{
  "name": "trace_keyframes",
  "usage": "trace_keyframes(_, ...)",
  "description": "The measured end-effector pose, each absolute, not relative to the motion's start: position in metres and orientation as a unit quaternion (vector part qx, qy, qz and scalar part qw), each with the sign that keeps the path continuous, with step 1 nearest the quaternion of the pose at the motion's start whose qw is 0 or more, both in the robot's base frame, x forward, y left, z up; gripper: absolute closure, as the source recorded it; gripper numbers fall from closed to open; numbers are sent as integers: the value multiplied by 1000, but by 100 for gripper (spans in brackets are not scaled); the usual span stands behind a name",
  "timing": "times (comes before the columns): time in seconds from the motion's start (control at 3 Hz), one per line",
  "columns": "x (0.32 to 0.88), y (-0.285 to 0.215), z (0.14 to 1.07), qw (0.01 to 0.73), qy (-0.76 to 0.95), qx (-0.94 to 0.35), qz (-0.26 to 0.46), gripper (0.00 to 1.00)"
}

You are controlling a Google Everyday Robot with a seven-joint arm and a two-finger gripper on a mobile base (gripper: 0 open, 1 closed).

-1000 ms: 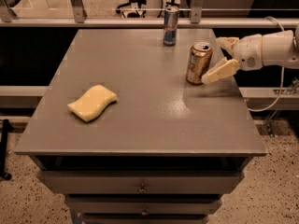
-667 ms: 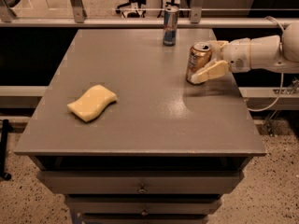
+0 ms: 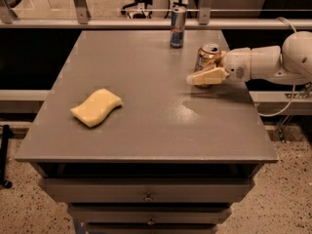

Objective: Pick orange can

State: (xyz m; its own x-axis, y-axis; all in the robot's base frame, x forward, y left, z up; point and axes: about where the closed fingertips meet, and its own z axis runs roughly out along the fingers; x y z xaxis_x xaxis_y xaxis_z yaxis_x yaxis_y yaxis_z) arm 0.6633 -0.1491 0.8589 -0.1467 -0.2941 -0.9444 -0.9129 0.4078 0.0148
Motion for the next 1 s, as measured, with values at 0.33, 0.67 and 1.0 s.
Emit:
trace_keyframes(0.33,666,-152,869,491,682,-437,321,65)
trace_keyframes(0.67,674,-152,893,508,670,-441,314,87)
trace_keyframes(1.0,687,-154,923,521,661,-451,298,100)
